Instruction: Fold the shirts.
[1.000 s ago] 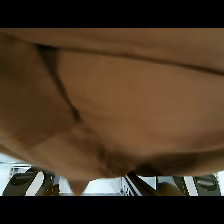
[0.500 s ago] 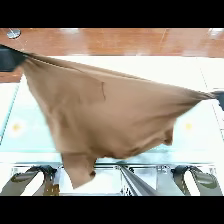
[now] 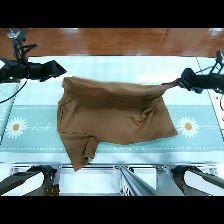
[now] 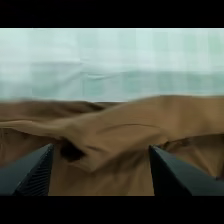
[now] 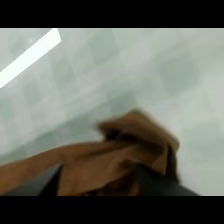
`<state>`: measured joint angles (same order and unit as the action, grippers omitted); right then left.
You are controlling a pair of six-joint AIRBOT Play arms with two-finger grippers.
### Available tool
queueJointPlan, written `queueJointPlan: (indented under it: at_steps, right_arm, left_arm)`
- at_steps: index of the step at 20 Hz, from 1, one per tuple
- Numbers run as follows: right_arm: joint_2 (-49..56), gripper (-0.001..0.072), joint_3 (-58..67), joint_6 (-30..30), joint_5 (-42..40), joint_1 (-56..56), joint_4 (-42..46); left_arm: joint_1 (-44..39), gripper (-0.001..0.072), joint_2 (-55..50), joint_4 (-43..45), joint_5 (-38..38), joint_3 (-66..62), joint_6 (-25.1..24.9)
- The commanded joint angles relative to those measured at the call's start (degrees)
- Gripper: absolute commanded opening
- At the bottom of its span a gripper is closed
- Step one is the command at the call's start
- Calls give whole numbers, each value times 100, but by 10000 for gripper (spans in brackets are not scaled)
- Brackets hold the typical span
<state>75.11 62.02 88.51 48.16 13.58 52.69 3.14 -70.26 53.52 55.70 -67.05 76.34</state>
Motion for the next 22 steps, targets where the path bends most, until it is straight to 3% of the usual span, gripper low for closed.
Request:
queueJointPlan:
  at_steps: [1,4,6,9,13,18,22]
  right_arm:
    - [863,620,990,-247,728,155,-393]
    - [610,620,1246,-264,1906,756,260]
    - [245,619,909,-264,2455,1078,949]
    - [-940,615,-782,-520,2179,1338,715]
    - [-2496,615,-2865,-1086,1694,1338,-614]
    - [-3119,615,-3550,-1115,1740,1338,-767]
    - [-3117,615,-3526,-951,1576,1373,-706]
  left_arm:
    - [306,705,-170,205,815,-142,179]
    - [1054,703,-160,1049,2302,-52,245]
    - [1613,701,-17,1163,2728,660,330]
    - [2404,701,398,1095,2490,2162,426]
    - [3034,702,577,420,2441,3261,52]
    - [2736,702,573,35,1526,4076,-74]
    - [2243,701,553,-807,817,4409,-763]
